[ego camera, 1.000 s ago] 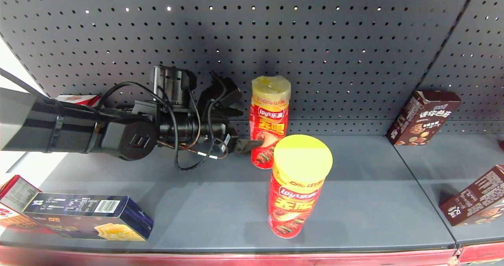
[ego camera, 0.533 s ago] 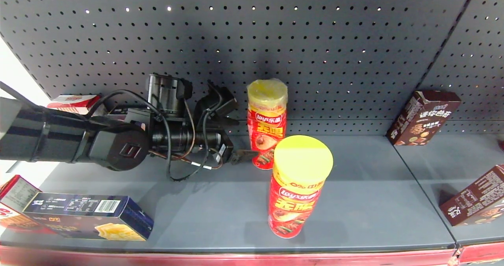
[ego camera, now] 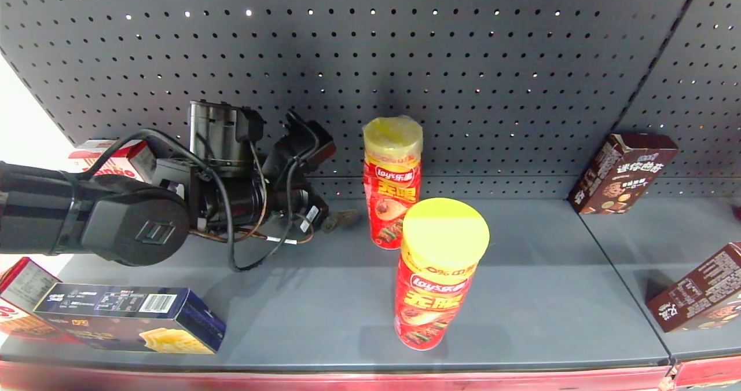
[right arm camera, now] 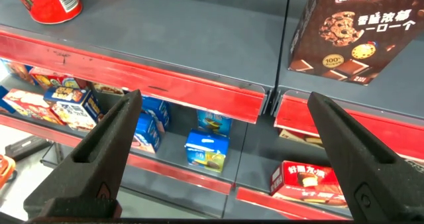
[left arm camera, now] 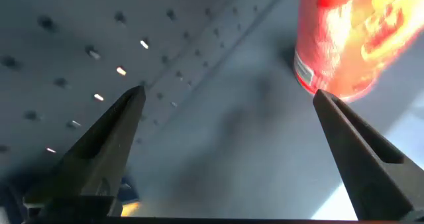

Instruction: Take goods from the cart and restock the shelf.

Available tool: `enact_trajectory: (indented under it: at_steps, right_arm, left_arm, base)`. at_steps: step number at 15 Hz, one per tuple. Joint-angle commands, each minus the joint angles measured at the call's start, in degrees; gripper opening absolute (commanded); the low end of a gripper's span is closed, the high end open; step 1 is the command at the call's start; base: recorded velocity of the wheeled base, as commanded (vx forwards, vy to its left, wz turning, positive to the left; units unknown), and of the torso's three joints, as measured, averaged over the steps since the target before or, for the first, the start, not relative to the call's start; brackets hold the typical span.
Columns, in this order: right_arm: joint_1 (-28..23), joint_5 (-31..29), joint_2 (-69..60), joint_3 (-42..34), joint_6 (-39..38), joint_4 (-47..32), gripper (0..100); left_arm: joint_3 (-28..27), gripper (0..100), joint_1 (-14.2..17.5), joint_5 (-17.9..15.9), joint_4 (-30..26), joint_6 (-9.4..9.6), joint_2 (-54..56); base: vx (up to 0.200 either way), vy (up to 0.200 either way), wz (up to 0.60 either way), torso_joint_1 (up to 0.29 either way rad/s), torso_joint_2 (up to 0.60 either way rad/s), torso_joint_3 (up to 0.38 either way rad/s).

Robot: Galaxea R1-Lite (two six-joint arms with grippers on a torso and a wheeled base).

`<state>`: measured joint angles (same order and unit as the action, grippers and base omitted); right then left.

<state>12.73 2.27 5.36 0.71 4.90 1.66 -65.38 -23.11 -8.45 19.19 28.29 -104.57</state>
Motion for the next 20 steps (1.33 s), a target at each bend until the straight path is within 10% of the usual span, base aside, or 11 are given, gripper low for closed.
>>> enact_trajectory:
  at_steps: [1, 20]
  right_arm:
    - [0.0, 0.0, 0.1, 0.0, 0.0, 0.0, 100]
    - [0.0, 0.0, 0.1, 0.0, 0.5, 0.0, 100]
  left_arm:
    - [0.4, 100, 0.1, 0.5, 2.0, 0.01, -0.6]
    - [-0.1, 100, -1.3, 1.1, 10.3, -2.81, -8.8]
  base:
    - [0.0, 0.0, 0.0, 0.0, 0.0, 0.0]
    - [0.0, 0.0, 0.0, 0.0, 0.0, 0.0]
